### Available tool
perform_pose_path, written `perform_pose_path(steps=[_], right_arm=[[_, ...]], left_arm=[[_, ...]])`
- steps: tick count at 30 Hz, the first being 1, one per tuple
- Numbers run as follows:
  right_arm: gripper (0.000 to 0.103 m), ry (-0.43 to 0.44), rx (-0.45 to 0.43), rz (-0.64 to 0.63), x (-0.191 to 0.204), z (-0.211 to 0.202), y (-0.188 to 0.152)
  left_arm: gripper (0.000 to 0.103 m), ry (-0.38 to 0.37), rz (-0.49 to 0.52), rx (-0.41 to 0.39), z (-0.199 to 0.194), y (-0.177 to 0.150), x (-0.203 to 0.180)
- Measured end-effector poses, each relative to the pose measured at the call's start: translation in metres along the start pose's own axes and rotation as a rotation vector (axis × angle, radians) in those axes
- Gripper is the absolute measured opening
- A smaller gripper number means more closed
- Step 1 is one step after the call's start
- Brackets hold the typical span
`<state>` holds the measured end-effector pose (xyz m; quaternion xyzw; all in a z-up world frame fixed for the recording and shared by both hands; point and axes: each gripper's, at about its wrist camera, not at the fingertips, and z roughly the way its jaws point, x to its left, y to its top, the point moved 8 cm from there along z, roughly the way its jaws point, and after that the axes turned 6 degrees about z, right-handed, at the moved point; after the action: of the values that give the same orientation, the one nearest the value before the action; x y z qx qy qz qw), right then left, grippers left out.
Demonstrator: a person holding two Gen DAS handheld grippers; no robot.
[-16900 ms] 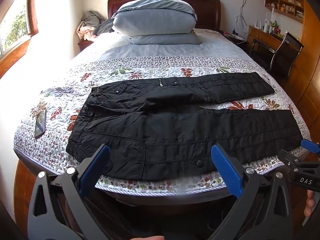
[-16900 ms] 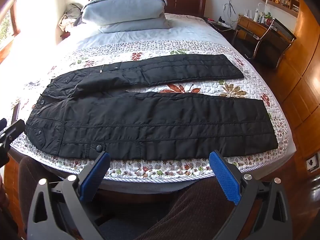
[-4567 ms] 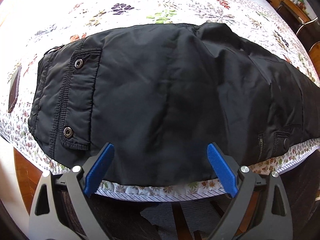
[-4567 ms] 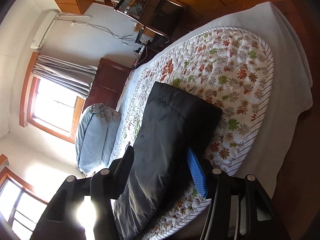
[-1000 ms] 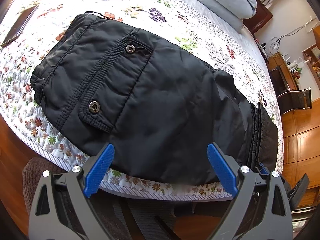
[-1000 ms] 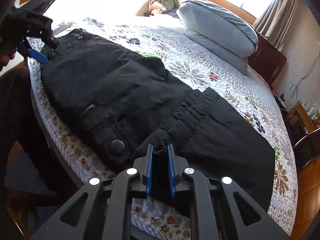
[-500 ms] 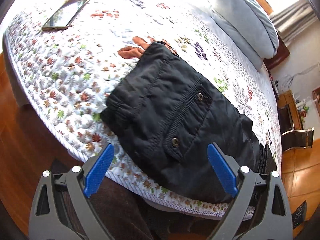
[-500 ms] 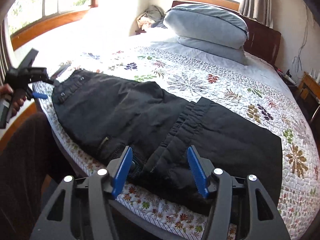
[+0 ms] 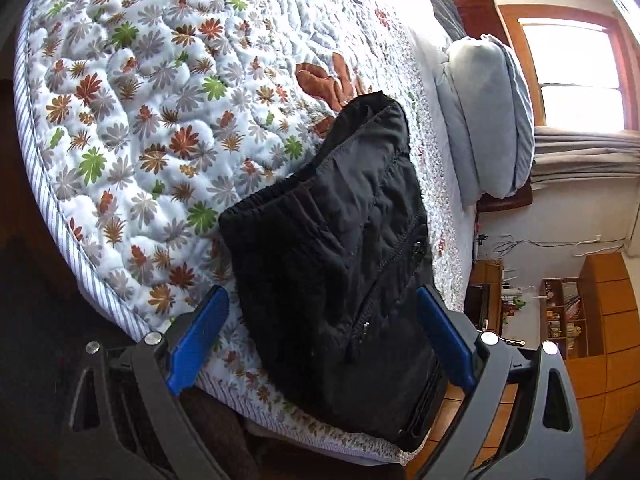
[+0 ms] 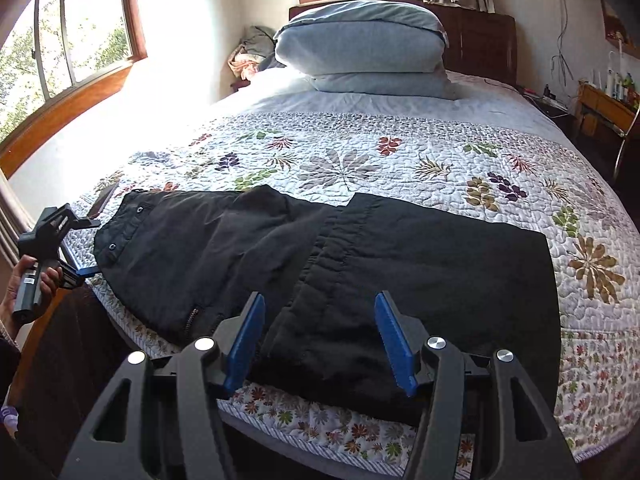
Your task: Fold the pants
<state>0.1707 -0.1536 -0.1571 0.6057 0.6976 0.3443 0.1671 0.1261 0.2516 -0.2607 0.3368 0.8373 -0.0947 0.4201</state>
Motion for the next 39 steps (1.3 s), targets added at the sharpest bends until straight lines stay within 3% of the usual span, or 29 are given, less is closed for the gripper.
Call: perform_pose_path(steps=[7,9,13,16,20,21,22,25,30,39], right_arm=[[0.058,-0.005,0.028,-0.026,0.008,0.011,-0.004],[0.058,-0.003,0.034,-0.028,0.010,0.013,-0.005],[0.058,-0.009,0.041,-0.040,0.012,0.016,-0.006],[0.058,-0.009,0.047,-0.035,0.011,0.017,-0.007],[0.058,-0.014,0.054,-0.021,0.007,0.019,-0.009],[0.058,-0.013,0.055,-0.019,0.006,0.019,-0.010],[0.058,-0.016,0.055,-0.018,0.004,0.019,-0.011],[0.058,-0.023,0.057,-0.007,0.000,0.019,-0.011],[0.058,-0.032,0.045,0.018,-0.009,0.015,-0.010],[0.058,-0.013,0.007,0.100,-0.034,0.008,0.008]], left_arm=[[0.090,-0.052,0.024,-0.010,0.023,0.002,-0.018],[0.089,-0.030,0.029,-0.020,0.027,0.002,-0.022],[0.067,-0.005,-0.005,-0.025,0.035,0.003,-0.017],[0.059,-0.005,-0.050,-0.028,0.034,0.006,-0.013],[0.041,-0.004,-0.022,-0.060,0.028,0.008,-0.021],[0.032,-0.030,0.000,-0.074,0.026,0.008,-0.029],[0.030,-0.051,0.028,-0.091,0.022,0.008,-0.036],[0.027,-0.068,0.115,-0.145,0.018,0.010,-0.064],[0.027,-0.171,0.296,-0.213,0.015,0.003,-0.128],[0.027,-0.233,0.683,-0.123,0.048,-0.072,-0.232]])
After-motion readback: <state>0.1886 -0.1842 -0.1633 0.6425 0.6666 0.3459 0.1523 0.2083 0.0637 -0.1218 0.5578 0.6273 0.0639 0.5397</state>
